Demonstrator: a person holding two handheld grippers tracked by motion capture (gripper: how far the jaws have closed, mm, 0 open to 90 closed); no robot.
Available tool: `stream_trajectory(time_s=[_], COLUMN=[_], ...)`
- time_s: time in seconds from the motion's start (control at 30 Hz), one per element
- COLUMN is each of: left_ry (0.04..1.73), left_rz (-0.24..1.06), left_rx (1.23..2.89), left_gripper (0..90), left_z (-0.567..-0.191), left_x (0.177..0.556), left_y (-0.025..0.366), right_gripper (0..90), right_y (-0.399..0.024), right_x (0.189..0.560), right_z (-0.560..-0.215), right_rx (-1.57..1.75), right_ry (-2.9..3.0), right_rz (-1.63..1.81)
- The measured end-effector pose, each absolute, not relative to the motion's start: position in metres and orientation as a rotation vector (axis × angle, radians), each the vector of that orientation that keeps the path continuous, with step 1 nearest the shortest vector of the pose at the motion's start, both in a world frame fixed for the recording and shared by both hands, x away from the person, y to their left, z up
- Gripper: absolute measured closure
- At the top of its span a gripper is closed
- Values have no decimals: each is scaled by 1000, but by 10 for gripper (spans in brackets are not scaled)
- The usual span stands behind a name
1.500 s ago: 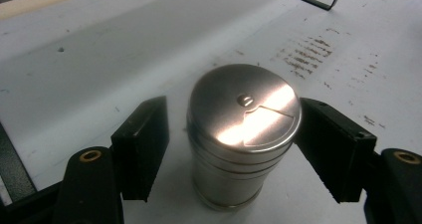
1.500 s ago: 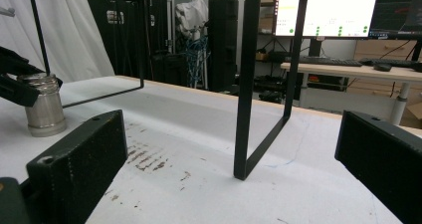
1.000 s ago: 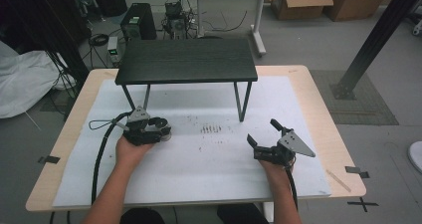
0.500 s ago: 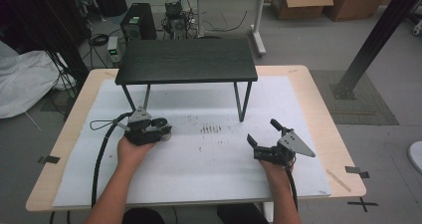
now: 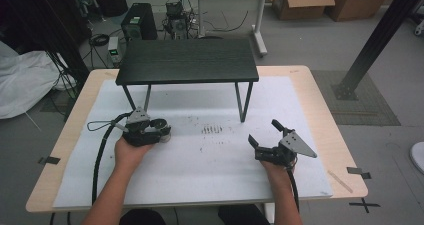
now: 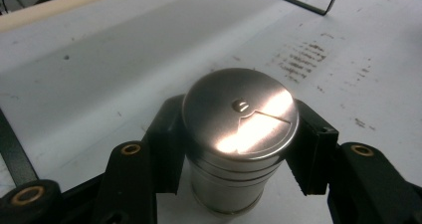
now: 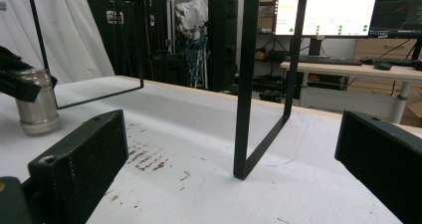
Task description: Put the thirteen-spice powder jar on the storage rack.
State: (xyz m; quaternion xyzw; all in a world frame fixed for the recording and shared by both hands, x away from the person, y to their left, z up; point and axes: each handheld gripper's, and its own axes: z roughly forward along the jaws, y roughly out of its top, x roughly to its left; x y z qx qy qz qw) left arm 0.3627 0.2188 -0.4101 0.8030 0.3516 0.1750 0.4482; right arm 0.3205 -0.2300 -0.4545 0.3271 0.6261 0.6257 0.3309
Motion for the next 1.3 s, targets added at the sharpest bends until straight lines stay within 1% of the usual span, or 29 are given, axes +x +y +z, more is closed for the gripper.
stream_trajectory(time_s=[0.23,0.43,0.5,0.57,0.6,0.73,1.03,1.3], left_ry=[846,827,814,809,803,799,793,770], left_rz=[426,410,392,387,378,364,338,342], left_rx=[1973,2007,2015,2021,2028,2037,2024,2028], left_gripper=[488,488,488,488,488,487,488,488], left_z=[-393,-377,-364,-360,-351,-340,-303,-275], left_x=[352,345,343,342,341,341,341,343], left_y=[226,225,223,222,220,219,221,217], right_gripper=[0,0,0,0,0,0,0,0], right_y=[-230,-230,-230,-230,-230,-230,-230,-230], right_x=[320,320,320,320,320,320,320,320], right_z=[-454,-455,-455,-455,-455,-455,-455,-455], right_rx=[854,852,852,851,851,848,850,849], right_ry=[1638,1636,1637,1636,1636,1636,1635,1634], right_rz=[1635,1635,1635,1635,1635,1634,1635,1637])
